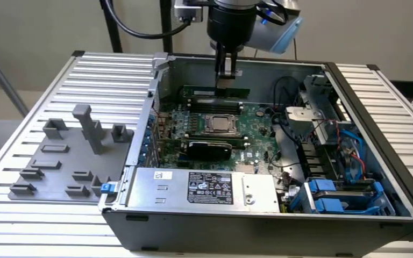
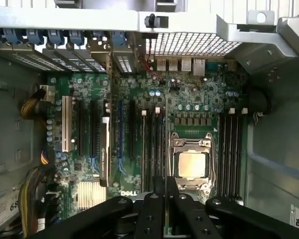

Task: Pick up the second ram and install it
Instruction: 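Insert the second ram into the second slot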

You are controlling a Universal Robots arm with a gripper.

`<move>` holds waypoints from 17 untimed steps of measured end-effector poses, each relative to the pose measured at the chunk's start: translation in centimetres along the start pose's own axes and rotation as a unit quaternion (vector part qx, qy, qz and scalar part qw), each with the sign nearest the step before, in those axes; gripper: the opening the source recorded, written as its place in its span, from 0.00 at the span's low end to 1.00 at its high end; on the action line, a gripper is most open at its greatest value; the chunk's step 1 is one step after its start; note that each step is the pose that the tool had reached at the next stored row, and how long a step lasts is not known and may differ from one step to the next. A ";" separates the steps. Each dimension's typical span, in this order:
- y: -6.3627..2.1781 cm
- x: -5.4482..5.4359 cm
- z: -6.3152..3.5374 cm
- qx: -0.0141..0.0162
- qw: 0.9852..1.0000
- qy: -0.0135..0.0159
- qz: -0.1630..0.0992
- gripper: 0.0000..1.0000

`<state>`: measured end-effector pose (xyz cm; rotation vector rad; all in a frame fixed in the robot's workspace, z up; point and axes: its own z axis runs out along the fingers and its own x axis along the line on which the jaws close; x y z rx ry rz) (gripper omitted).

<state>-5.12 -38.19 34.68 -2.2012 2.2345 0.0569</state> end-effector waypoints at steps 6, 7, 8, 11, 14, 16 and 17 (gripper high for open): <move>-1.16 -0.1 1.06 -0.001 1.000 0.000 0.008 0.00; -1.39 -0.1 1.24 -0.001 1.000 0.000 0.009 0.00; -1.56 -0.2 1.42 -0.001 1.000 0.000 0.009 0.00; -1.59 -0.2 1.70 -0.001 1.000 0.000 0.009 0.00; -1.60 -0.2 1.70 -0.001 1.000 0.000 0.009 0.00; -1.60 -0.2 1.70 -0.001 1.000 0.000 0.009 0.00; -1.60 -0.2 1.70 -0.001 1.000 0.000 0.009 0.00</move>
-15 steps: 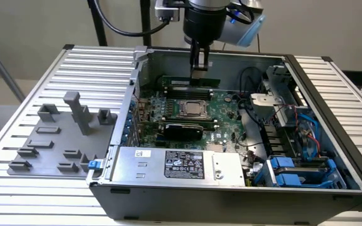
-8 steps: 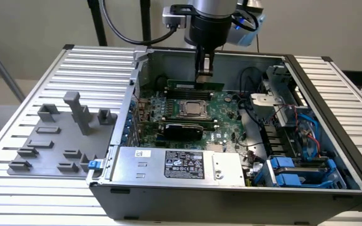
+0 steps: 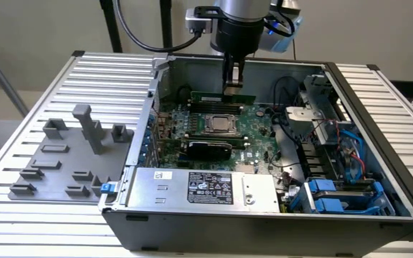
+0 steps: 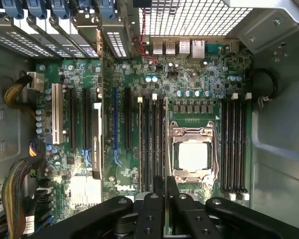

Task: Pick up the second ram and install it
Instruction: 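Insert the second ram into the second slot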

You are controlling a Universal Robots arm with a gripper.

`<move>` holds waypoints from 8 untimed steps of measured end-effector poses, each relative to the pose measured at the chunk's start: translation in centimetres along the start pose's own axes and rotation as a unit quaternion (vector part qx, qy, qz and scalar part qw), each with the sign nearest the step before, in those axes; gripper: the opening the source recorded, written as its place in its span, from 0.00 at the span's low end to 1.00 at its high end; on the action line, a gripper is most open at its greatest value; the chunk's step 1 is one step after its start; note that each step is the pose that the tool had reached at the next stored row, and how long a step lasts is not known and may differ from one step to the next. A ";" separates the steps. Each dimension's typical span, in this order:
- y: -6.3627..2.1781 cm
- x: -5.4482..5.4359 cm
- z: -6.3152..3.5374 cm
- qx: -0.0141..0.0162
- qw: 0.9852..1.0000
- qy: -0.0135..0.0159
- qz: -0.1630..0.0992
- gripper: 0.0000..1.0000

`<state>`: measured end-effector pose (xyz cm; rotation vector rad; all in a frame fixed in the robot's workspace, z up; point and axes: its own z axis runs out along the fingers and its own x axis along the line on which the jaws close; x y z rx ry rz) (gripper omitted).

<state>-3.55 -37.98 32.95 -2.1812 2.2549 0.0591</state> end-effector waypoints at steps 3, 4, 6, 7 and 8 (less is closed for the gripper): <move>0.00 0.0 0.00 0.000 1.000 0.000 0.000 0.00; 0.00 0.0 0.00 0.000 1.000 0.000 0.000 0.00; 0.00 0.0 0.00 0.000 1.000 0.000 0.000 0.00; 0.00 0.0 0.00 0.000 1.000 0.000 0.000 0.00; 0.00 0.0 0.03 0.000 1.000 0.000 0.000 0.00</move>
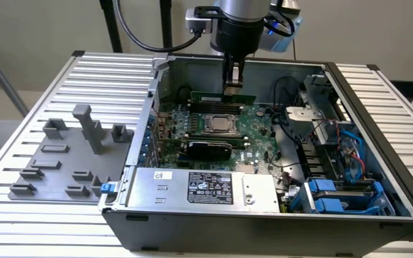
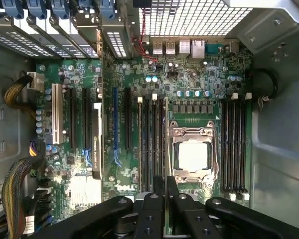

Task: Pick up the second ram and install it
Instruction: 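Insert the second ram into the second slot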

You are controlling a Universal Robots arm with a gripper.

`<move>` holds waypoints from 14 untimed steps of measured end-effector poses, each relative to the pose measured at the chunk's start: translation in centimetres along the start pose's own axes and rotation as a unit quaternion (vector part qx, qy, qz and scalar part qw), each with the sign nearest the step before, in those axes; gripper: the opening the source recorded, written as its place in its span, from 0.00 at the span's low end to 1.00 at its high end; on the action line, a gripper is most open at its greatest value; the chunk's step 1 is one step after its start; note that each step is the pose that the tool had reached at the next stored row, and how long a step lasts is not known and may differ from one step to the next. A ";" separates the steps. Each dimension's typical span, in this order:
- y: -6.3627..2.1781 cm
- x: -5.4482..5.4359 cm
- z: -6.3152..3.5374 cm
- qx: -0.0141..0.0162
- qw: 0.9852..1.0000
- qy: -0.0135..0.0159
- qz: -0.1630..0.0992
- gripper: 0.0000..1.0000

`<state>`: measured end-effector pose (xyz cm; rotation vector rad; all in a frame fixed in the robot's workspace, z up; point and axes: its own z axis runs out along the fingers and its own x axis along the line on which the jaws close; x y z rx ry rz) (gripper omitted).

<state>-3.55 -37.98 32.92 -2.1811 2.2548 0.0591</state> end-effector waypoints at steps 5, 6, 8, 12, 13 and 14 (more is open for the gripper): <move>0.13 0.0 0.86 0.000 1.000 0.000 0.000 0.00; 0.19 0.0 1.05 0.000 1.000 0.000 0.000 0.00; 0.23 0.1 1.42 0.000 1.000 0.000 0.000 0.00; 0.23 0.1 2.14 0.000 1.000 0.000 0.000 0.00; 0.22 0.1 2.33 0.000 1.000 0.000 0.000 0.00; 0.22 0.1 2.50 0.000 1.000 0.000 0.000 0.00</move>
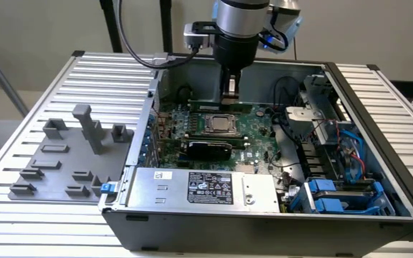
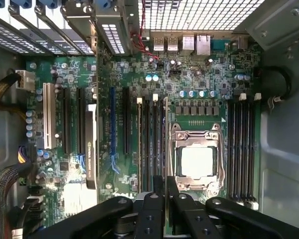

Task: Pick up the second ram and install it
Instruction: 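Insert the second ram into the second slot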

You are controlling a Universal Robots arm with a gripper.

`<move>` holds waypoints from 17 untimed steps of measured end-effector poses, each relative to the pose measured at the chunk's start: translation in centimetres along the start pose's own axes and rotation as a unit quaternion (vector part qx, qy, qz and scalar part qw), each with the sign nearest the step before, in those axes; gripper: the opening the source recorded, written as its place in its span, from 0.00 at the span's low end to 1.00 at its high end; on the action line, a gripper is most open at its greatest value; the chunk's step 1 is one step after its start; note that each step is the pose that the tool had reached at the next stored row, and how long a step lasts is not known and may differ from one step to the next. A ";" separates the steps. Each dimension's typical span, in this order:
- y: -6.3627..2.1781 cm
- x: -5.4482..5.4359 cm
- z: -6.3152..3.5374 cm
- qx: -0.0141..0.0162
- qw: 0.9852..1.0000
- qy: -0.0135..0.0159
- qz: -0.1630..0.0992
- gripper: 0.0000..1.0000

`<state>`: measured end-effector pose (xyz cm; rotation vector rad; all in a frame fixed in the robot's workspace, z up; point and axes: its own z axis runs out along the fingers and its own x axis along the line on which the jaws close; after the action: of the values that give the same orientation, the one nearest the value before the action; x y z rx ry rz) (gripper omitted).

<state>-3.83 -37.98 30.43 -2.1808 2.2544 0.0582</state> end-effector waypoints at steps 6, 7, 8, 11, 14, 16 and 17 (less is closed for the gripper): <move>-0.02 0.0 1.09 0.000 1.000 0.000 0.000 0.00; -0.03 0.0 1.28 0.000 1.000 0.000 0.000 0.00; -0.03 0.0 1.47 0.000 1.000 0.000 0.000 0.00; -0.05 0.1 2.00 0.000 1.000 0.000 0.000 0.00; -0.06 0.1 2.54 0.000 1.000 0.000 0.000 0.00; -0.07 0.1 2.92 0.000 1.000 0.000 0.000 0.00; -0.07 0.1 3.09 0.000 1.000 0.000 0.000 0.00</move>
<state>-3.84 -37.98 27.33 -2.1808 2.2545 0.0581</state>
